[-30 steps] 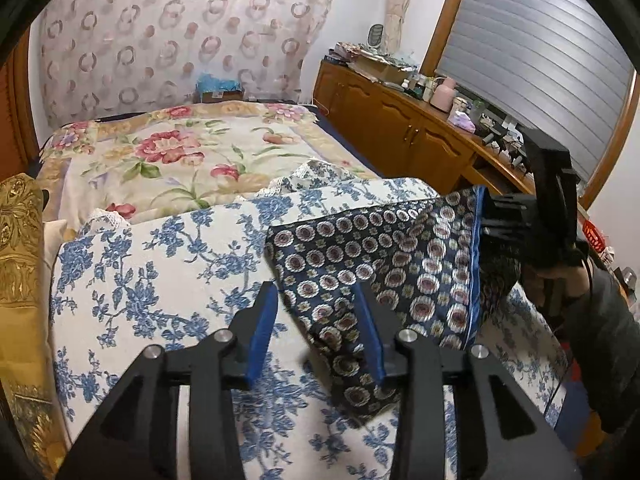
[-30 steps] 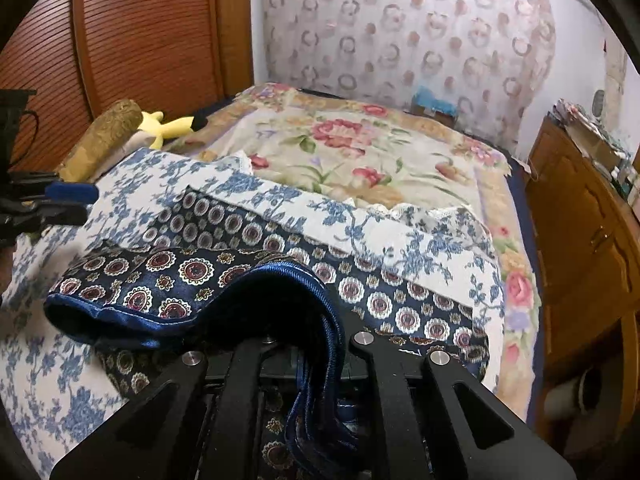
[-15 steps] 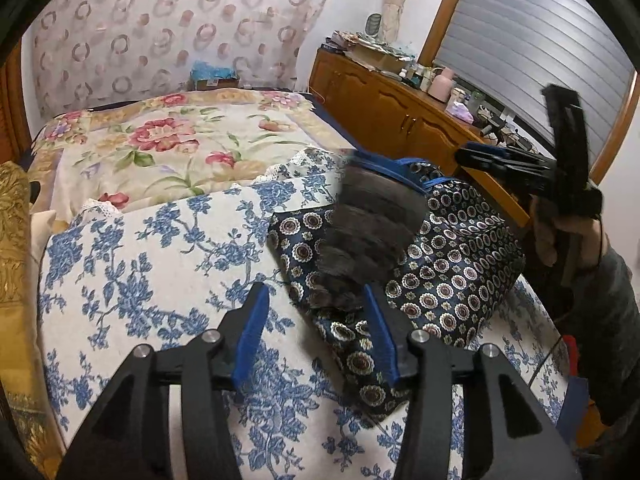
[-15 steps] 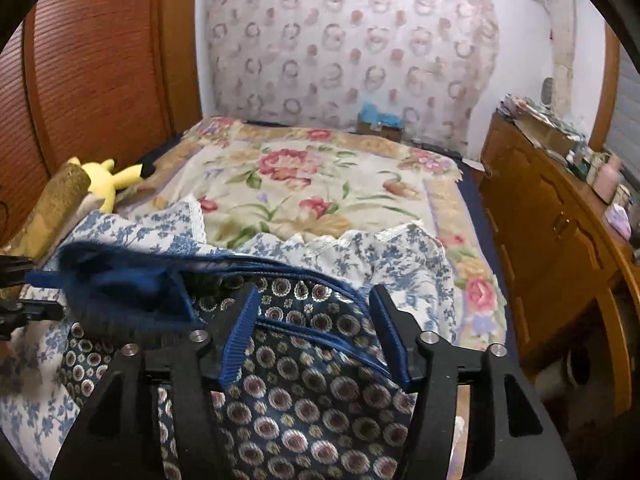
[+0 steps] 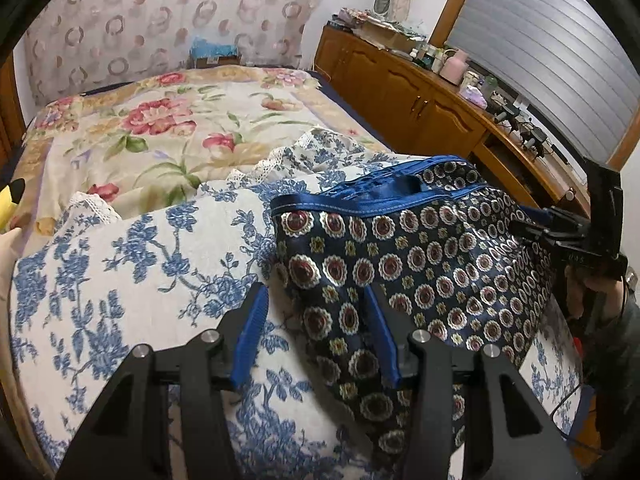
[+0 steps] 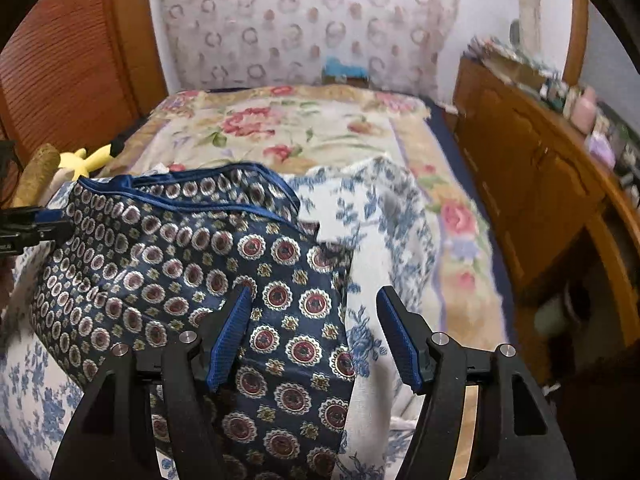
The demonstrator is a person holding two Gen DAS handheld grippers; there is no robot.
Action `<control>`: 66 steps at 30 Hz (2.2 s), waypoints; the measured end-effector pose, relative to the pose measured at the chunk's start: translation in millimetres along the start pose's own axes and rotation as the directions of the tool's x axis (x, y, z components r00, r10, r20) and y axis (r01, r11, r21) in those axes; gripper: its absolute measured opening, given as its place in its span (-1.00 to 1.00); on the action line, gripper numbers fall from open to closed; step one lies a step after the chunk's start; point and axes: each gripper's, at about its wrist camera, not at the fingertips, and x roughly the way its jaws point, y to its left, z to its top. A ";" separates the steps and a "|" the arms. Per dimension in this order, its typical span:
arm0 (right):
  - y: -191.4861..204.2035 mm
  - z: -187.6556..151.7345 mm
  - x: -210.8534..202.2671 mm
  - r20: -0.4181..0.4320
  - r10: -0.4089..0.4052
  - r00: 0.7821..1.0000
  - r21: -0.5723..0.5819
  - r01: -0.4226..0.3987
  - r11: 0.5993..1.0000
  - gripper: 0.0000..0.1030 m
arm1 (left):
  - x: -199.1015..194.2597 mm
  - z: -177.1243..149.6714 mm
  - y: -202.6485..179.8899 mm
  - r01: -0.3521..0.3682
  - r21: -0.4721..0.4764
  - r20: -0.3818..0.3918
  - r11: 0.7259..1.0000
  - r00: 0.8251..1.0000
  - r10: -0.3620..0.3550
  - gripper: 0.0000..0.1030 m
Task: Fold small clothes
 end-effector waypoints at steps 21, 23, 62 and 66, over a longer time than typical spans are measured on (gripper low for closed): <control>-2.3 5.7 25.4 -0.018 0.144 0.989 0.006 -0.143 0.990 0.17 | 19.8 8.9 -4.3 0.018 -0.007 0.002 1.000 1.000 -0.018 -0.18; 1.6 6.1 25.8 -0.021 0.181 0.983 -0.001 -0.181 0.983 -0.12 | 20.4 9.3 -2.6 0.030 -0.013 0.003 0.999 1.000 -0.030 -0.33; 237.9 99.2 -67.3 0.231 0.422 0.877 -0.430 -0.297 0.852 -0.83 | -235.5 -72.0 72.8 -0.185 -0.136 0.443 0.973 0.867 0.227 -0.96; 281.4 120.1 -65.5 0.213 0.450 0.867 -0.510 -0.294 0.809 -0.83 | -251.7 -89.8 97.5 -0.208 -0.199 0.464 0.958 0.840 0.279 -0.96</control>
